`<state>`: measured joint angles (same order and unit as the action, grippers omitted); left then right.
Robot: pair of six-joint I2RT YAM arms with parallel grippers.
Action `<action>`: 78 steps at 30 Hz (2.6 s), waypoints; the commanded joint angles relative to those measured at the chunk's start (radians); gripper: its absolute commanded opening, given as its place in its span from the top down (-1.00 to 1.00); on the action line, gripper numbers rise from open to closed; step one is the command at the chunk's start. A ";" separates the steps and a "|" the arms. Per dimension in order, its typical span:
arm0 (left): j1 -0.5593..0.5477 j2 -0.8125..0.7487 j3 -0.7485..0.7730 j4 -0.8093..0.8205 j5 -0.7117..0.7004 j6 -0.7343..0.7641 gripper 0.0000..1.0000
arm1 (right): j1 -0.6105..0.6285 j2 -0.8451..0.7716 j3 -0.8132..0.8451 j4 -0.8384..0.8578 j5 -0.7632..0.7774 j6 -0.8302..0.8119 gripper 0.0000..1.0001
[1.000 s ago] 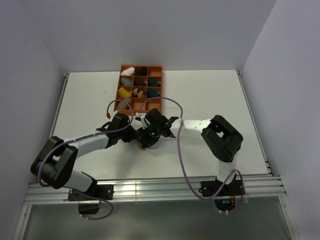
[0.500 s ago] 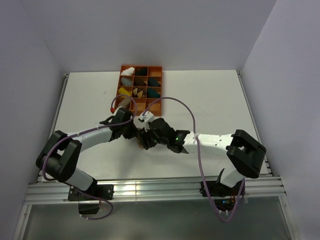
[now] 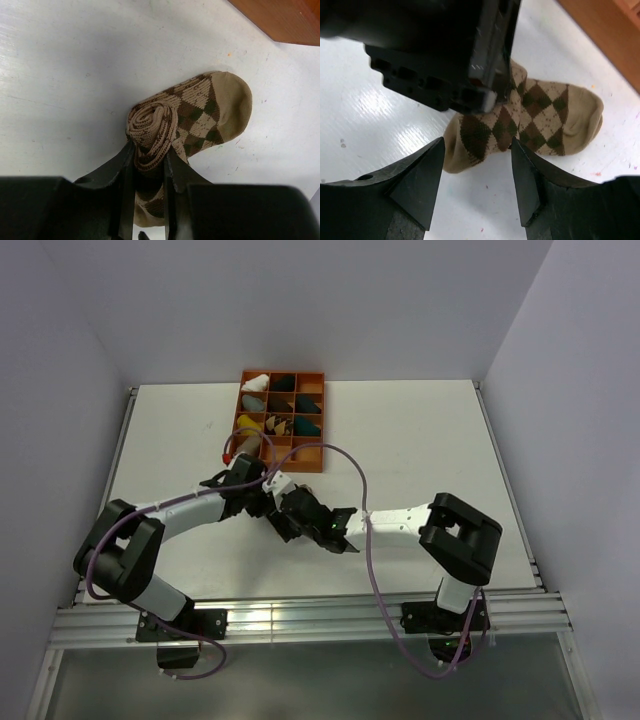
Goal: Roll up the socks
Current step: Roll the sock at the center of the board.
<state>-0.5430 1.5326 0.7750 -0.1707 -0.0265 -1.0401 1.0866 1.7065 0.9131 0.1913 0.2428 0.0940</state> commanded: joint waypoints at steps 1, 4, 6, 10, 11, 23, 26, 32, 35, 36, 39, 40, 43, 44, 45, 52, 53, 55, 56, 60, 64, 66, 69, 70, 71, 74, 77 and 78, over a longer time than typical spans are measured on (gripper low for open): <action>-0.006 0.034 0.010 -0.064 -0.018 0.034 0.77 | 0.019 0.027 0.064 0.069 0.039 -0.043 -0.26; -0.008 0.035 0.015 -0.064 -0.016 0.034 0.77 | 0.027 0.057 0.079 0.068 0.035 -0.048 -0.26; -0.009 0.037 0.015 -0.066 -0.018 0.034 0.77 | 0.030 0.085 0.087 0.062 0.027 -0.046 -0.26; -0.011 0.034 0.012 -0.061 -0.013 0.029 0.77 | 0.032 0.139 0.113 0.030 0.035 -0.027 -0.24; -0.011 0.034 0.013 -0.061 -0.013 0.031 0.77 | 0.032 0.146 0.113 0.027 0.038 -0.022 -0.22; -0.009 -0.020 0.021 -0.072 -0.026 0.035 0.35 | -0.008 0.182 0.087 -0.069 0.014 0.096 0.72; 0.005 -0.055 0.021 -0.076 -0.033 0.041 0.04 | -0.068 0.147 0.058 -0.073 -0.060 0.121 1.00; 0.066 -0.137 0.009 -0.058 -0.021 0.043 -0.54 | -0.158 0.127 0.033 -0.075 -0.304 0.150 1.00; 0.078 -0.180 -0.029 -0.004 -0.004 0.032 -0.52 | -0.197 0.142 0.047 -0.078 -0.433 0.164 1.00; 0.080 -0.199 -0.045 0.019 0.005 0.031 -0.51 | -0.206 0.143 0.046 -0.072 -0.462 0.177 1.00; 0.078 -0.224 -0.115 0.109 0.042 0.012 -0.44 | -0.254 0.154 0.037 -0.035 -0.618 0.223 1.00; 0.078 -0.226 -0.132 0.147 0.048 0.002 -0.43 | -0.283 0.157 0.033 -0.023 -0.660 0.236 1.00; 0.078 -0.213 -0.187 0.207 0.083 -0.018 -0.39 | -0.321 0.176 0.035 0.003 -0.780 0.273 1.00; 0.078 -0.207 -0.200 0.230 0.092 -0.021 -0.38 | -0.339 0.180 0.033 0.025 -0.819 0.280 1.00; 0.077 -0.191 -0.206 0.246 0.106 -0.024 -0.38 | -0.347 0.183 0.024 0.037 -0.838 0.308 1.00; 0.058 -0.149 -0.235 0.332 0.099 -0.043 -0.38 | -0.395 0.235 0.055 0.042 -0.941 0.377 1.00; 0.057 -0.149 -0.240 0.339 0.097 -0.044 -0.37 | -0.396 0.257 0.059 0.045 -0.964 0.384 1.00; 0.057 -0.152 -0.252 0.358 0.093 -0.044 -0.37 | -0.406 0.272 0.056 0.069 -1.000 0.420 1.00; 0.057 -0.158 -0.255 0.358 0.088 -0.047 -0.37 | -0.409 0.284 0.050 0.100 -1.013 0.432 1.00; 0.057 -0.169 -0.273 0.367 0.082 -0.057 -0.36 | -0.421 0.306 0.038 0.135 -1.040 0.476 1.00; 0.055 -0.172 -0.309 0.417 0.085 -0.086 -0.36 | -0.436 0.321 0.041 0.142 -1.054 0.493 1.00; 0.055 -0.186 -0.324 0.447 0.079 -0.097 -0.37 | -0.441 0.329 0.049 0.128 -1.056 0.498 1.00; 0.055 -0.229 -0.379 0.537 0.070 -0.118 -0.41 | -0.447 0.343 0.049 0.119 -1.057 0.500 1.00; 0.055 -0.241 -0.403 0.556 0.065 -0.123 -0.45 | -0.447 0.347 0.049 0.116 -1.057 0.501 1.00; 0.055 -0.262 -0.414 0.586 0.059 -0.124 -0.48 | -0.450 0.355 0.049 0.112 -1.054 0.501 1.00; 0.055 -0.276 -0.431 0.606 0.050 -0.115 -0.54 | -0.450 0.372 0.056 0.106 -1.057 0.504 1.00; 0.055 -0.259 -0.439 0.638 0.062 -0.113 -0.54 | -0.452 0.383 0.059 0.103 -1.056 0.509 1.00; 0.055 -0.252 -0.442 0.655 0.065 -0.116 -0.54 | -0.453 0.383 0.059 0.108 -1.056 0.512 1.00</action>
<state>-0.4828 1.2800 0.3435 0.3779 0.0467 -1.1469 0.6338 2.0251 0.9882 0.4095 -0.8585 0.6182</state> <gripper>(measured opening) 0.770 0.203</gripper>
